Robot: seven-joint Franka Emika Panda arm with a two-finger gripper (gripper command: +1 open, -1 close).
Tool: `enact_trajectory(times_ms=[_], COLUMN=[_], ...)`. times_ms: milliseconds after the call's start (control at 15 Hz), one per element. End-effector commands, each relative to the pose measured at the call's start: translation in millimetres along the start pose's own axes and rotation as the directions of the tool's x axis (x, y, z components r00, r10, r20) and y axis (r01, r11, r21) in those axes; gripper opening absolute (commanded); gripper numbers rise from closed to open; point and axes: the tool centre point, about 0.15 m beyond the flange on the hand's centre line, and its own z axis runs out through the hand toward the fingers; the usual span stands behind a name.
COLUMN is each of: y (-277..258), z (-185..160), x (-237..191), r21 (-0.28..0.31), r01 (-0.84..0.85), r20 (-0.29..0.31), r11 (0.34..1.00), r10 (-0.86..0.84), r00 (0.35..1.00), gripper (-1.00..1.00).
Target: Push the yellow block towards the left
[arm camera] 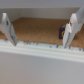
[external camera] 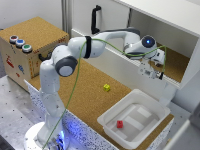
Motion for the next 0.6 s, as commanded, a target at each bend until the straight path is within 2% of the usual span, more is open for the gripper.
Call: enact_trajectory(times_ms=[0, 267, 533], y=[-64, -91, -112], z=[15, 57, 100], x=[-70, -101, -108], r21=[-0.098, -0.043, 0.007], r01=[0.133, 0.17, 0.143], r20=[0.123, 0.275, 0.345], r11=[0.986, 0.984, 0.99], r10=[-0.121, -0.152, -0.137], r00=[0.985, 0.949, 0.929], gripper=[1.0, 1.0, 1.0])
